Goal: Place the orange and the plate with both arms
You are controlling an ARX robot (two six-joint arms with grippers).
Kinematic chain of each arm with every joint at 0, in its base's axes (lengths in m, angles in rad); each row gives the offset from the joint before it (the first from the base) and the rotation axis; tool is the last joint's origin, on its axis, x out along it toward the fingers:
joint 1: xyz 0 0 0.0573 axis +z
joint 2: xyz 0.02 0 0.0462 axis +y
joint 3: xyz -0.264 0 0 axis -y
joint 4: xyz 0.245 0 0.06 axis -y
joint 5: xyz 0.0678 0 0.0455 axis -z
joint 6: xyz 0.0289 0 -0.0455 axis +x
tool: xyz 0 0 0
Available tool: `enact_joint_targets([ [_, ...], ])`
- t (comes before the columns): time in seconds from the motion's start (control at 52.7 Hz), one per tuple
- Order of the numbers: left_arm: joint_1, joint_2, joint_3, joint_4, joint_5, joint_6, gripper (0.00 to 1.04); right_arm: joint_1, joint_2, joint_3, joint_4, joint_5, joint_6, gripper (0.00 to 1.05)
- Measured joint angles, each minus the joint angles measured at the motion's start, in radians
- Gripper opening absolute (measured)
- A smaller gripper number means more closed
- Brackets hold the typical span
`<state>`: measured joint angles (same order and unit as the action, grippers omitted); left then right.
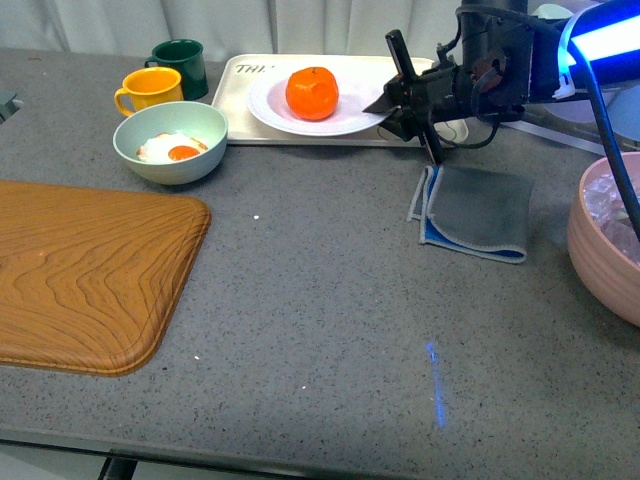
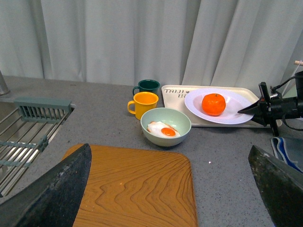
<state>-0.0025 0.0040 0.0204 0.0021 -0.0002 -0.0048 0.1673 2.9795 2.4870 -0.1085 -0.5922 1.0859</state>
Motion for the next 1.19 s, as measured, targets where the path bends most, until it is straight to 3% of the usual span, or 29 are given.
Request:
enact_joint_targets([
  [0.038, 0.000, 0.000, 0.000, 0.000, 0.000, 0.000, 0.98, 0.000, 0.017, 0.035, -0.023, 0.013, 0.008, 0.04],
  [0.209, 0.000, 0.000, 0.000, 0.000, 0.000, 0.000, 0.98, -0.003, -0.013, -0.019, -0.001, 0.021, 0.008, 0.40],
  [0.266, 0.000, 0.000, 0.000, 0.000, 0.000, 0.000, 0.98, -0.004, -0.037, -0.058, 0.006, 0.029, -0.001, 0.47],
  [0.379, 0.000, 0.000, 0.000, 0.000, 0.000, 0.000, 0.98, -0.007, -0.107, -0.159, 0.009, 0.071, -0.064, 0.63],
  [0.512, 0.000, 0.000, 0.000, 0.000, 0.000, 0.000, 0.98, -0.010, -0.285, -0.370, 0.022, 0.167, -0.220, 0.93],
  [0.55, 0.000, 0.000, 0.000, 0.000, 0.000, 0.000, 0.98, -0.011, -0.340, -0.423, 0.008, 0.187, -0.256, 0.97],
  [0.74, 0.000, 0.000, 0.000, 0.000, 0.000, 0.000, 0.98, -0.011, -0.515, -0.660, 0.134, 0.267, -0.370, 0.95],
  [0.835, 0.000, 0.000, 0.000, 0.000, 0.001, 0.000, 0.98, -0.002, -0.600, -0.901, 0.583, 0.588, -0.607, 0.80],
  [0.891, 0.000, 0.000, 0.000, 0.000, 0.000, 0.000, 0.98, -0.004, -0.655, -1.054, 0.817, 0.692, -0.774, 0.71],
  [1.005, 0.000, 0.000, 0.000, 0.000, 0.000, 0.000, 0.98, -0.025, -0.786, -1.326, 1.119, 0.724, -0.966, 0.53],
  [1.081, 0.000, 0.000, 0.000, 0.000, 0.000, 0.000, 0.98, -0.038, -0.873, -1.460, 1.211, 0.719, -1.017, 0.43],
  [1.195, 0.000, 0.000, 0.000, 0.000, 0.000, 0.000, 0.98, -0.070, -1.052, -1.736, 1.302, 0.699, -1.066, 0.14],
])
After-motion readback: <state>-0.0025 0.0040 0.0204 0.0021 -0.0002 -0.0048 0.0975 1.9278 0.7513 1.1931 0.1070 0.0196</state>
